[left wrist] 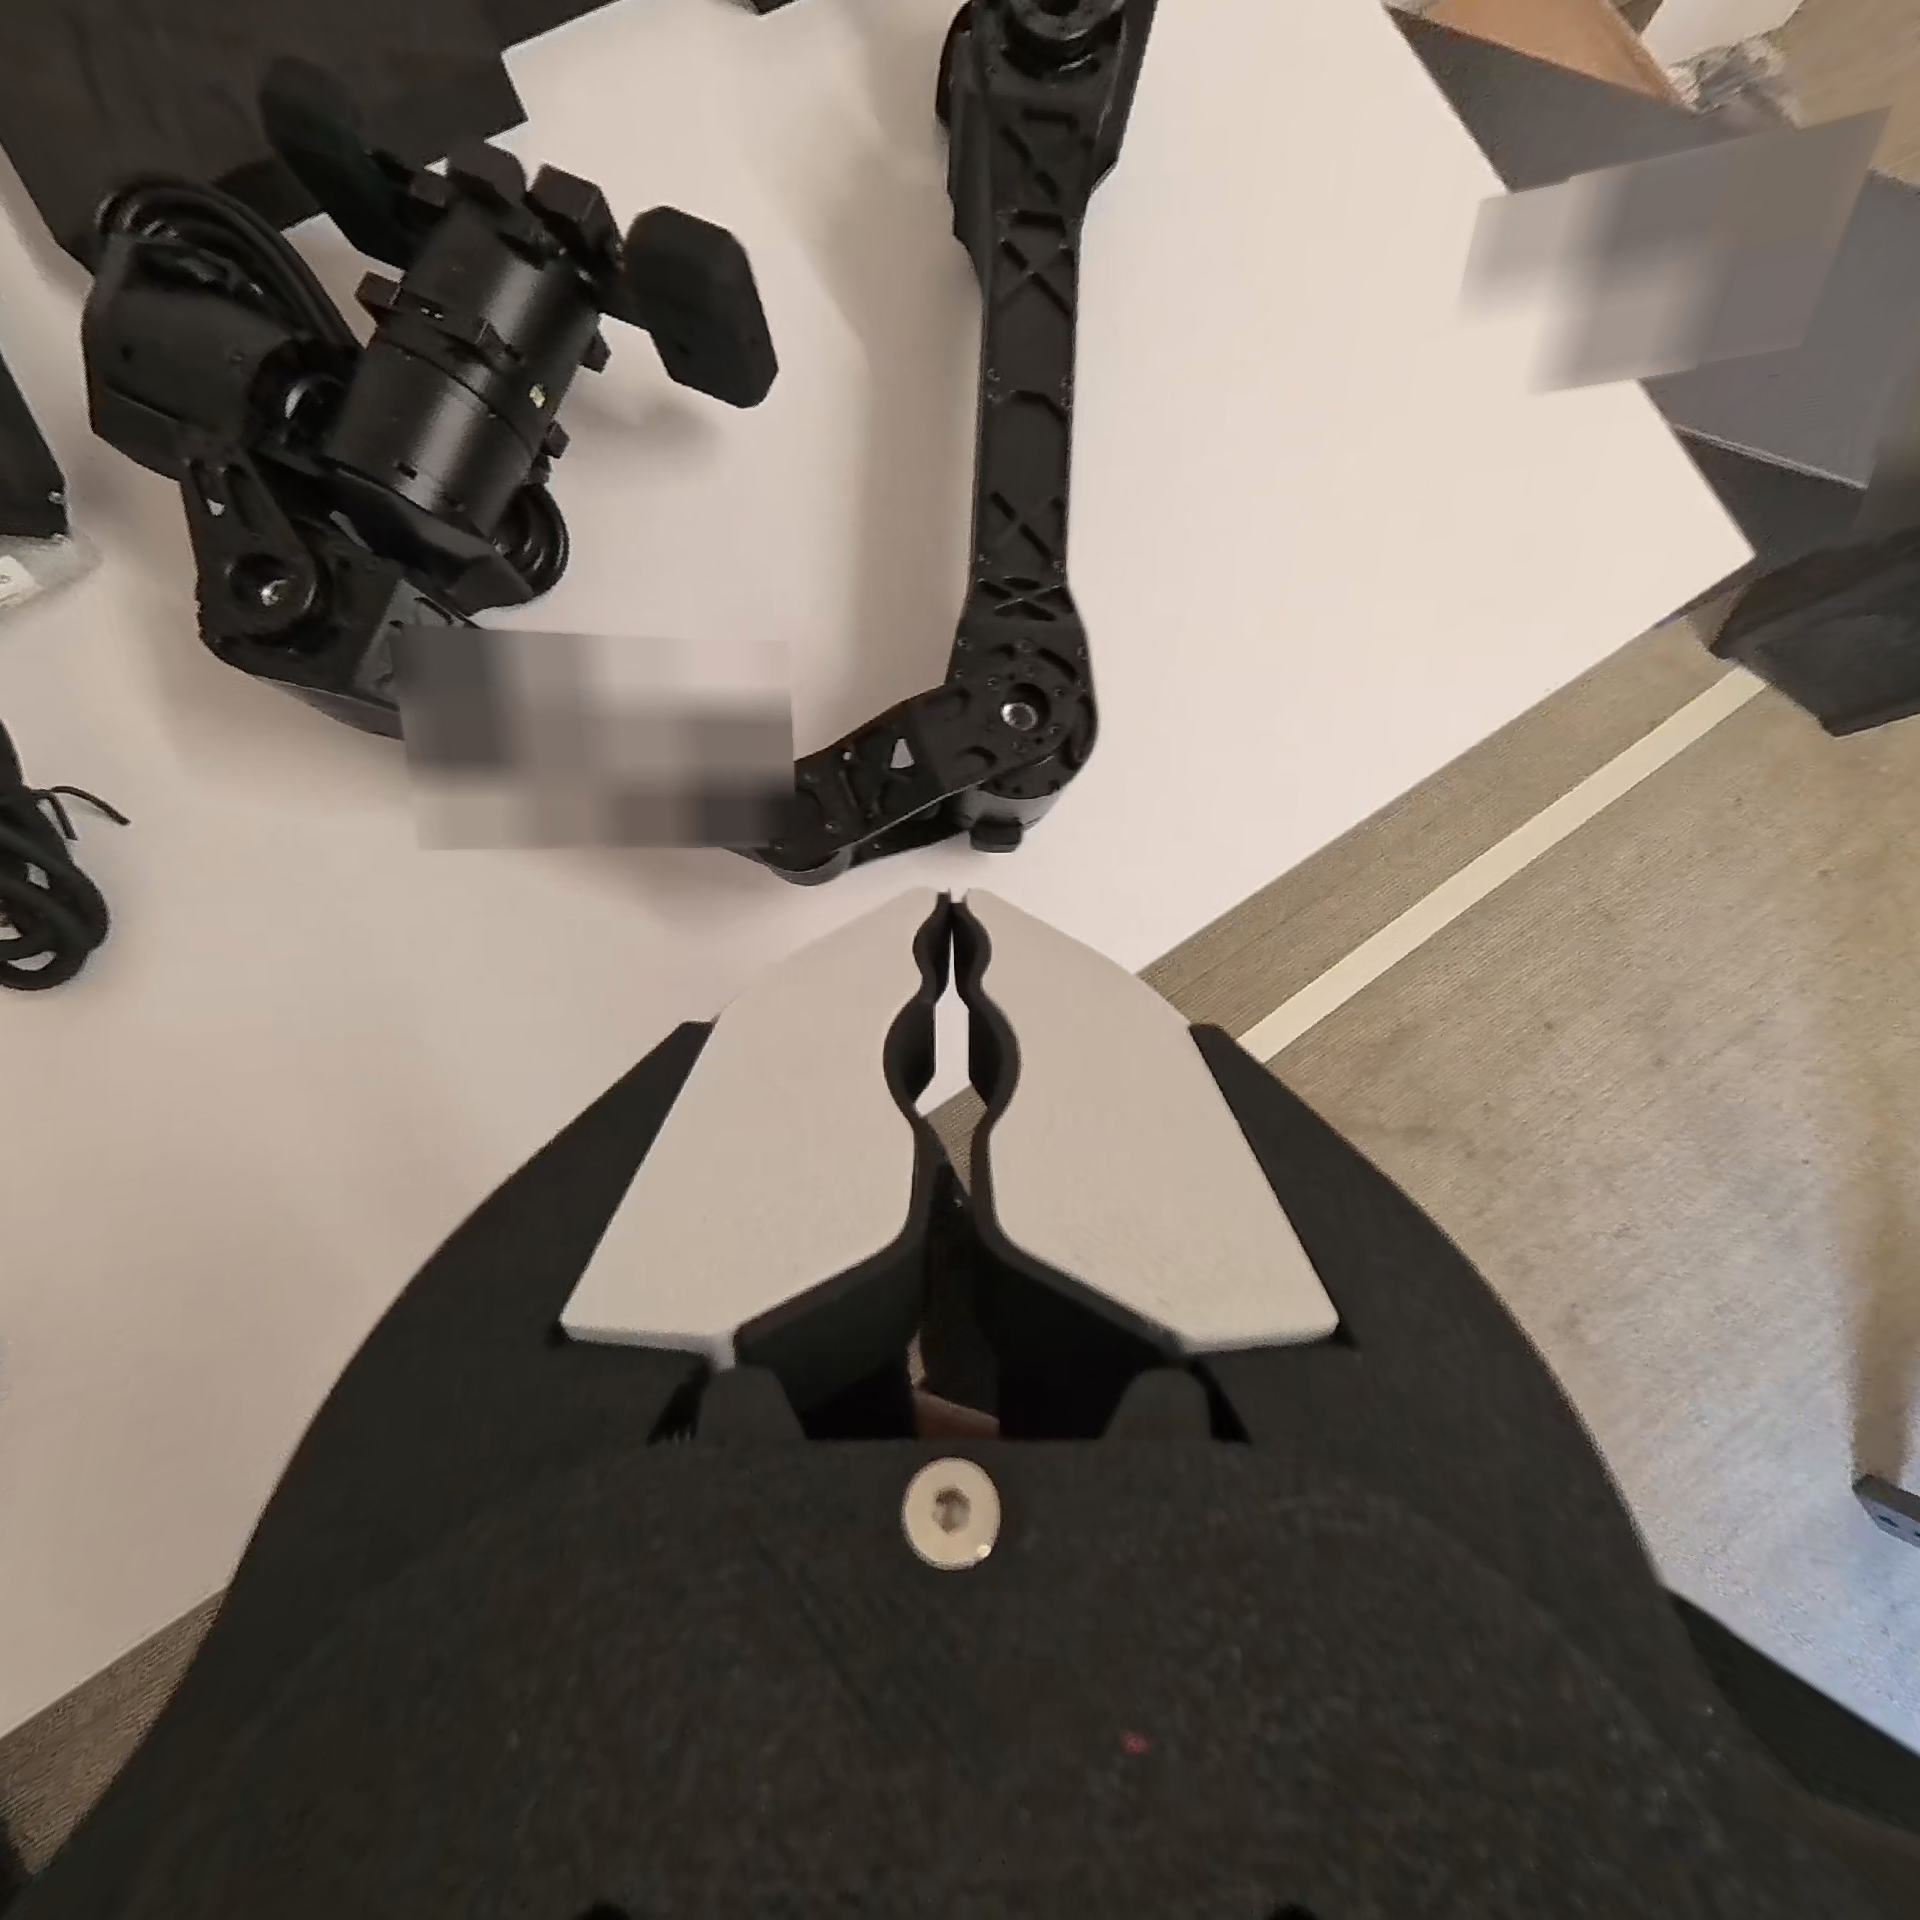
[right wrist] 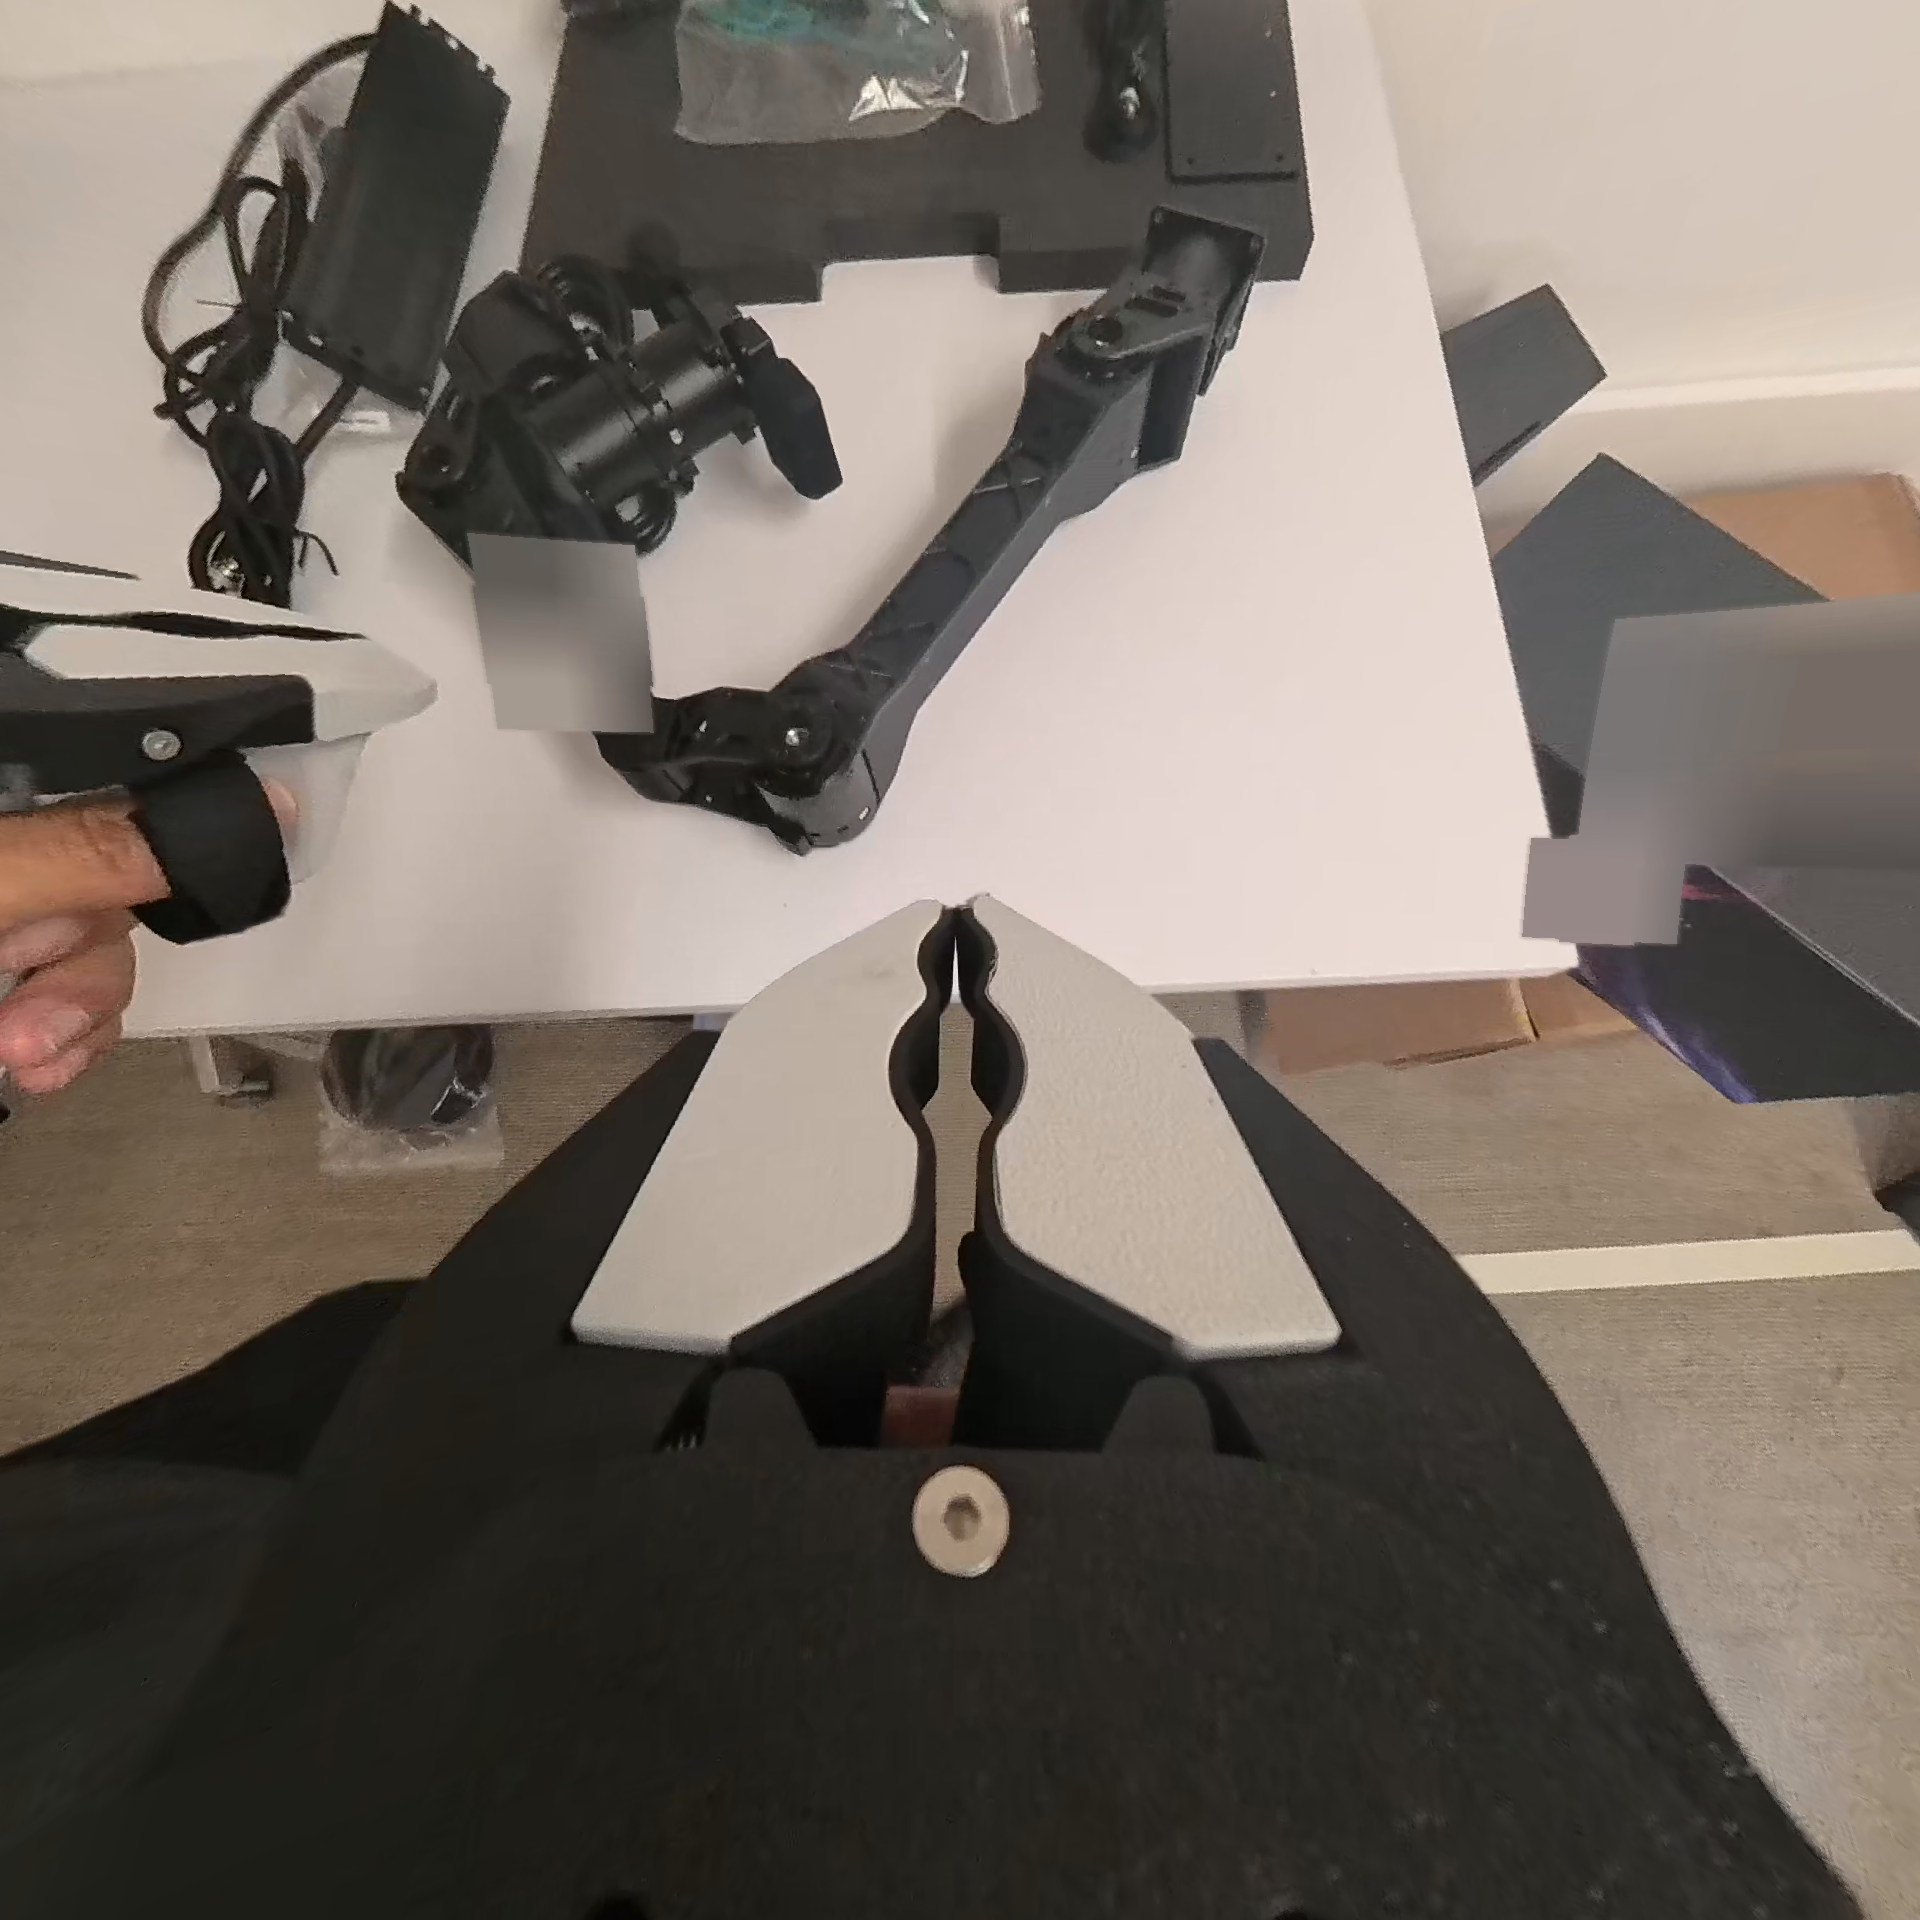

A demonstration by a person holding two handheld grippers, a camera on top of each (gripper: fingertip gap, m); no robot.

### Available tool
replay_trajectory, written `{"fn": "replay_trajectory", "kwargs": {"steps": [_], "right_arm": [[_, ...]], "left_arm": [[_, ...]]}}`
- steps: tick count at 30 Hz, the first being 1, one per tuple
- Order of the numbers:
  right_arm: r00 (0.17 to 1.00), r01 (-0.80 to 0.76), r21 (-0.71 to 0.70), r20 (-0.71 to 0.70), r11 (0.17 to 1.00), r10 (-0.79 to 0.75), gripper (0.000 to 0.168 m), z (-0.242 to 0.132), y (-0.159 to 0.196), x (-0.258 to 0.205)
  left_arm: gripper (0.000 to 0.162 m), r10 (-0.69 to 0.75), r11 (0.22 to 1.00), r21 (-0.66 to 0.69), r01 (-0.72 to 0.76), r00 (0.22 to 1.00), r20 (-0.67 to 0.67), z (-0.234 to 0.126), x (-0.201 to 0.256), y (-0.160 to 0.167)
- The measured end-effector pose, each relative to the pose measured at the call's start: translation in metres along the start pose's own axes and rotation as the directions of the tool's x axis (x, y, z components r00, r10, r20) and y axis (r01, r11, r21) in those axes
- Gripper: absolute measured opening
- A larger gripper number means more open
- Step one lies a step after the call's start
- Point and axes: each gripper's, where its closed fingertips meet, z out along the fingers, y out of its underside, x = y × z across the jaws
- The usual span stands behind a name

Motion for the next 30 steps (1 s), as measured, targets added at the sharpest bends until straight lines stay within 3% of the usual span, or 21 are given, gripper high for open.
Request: {"fn": "replay_trajectory", "kwargs": {"steps": [10, 30], "right_arm": [[0.999, -0.002, 0.029, -0.050, 1.000, 0.003, 0.000, -0.018, -0.003, 0.019], [0.999, 0.028, 0.008, -0.028, 1.000, -0.028, 0.000, 0.006, -0.025, -0.013]], "left_arm": [[0.000, 0.100, 0.995, 0.024, -0.101, 0.995, 0.019, -0.016, 0.019, -0.008], [0.000, 0.048, 0.999, -0.015, -0.046, 0.989, 0.143, -0.040, -0.058, -0.003]]}}
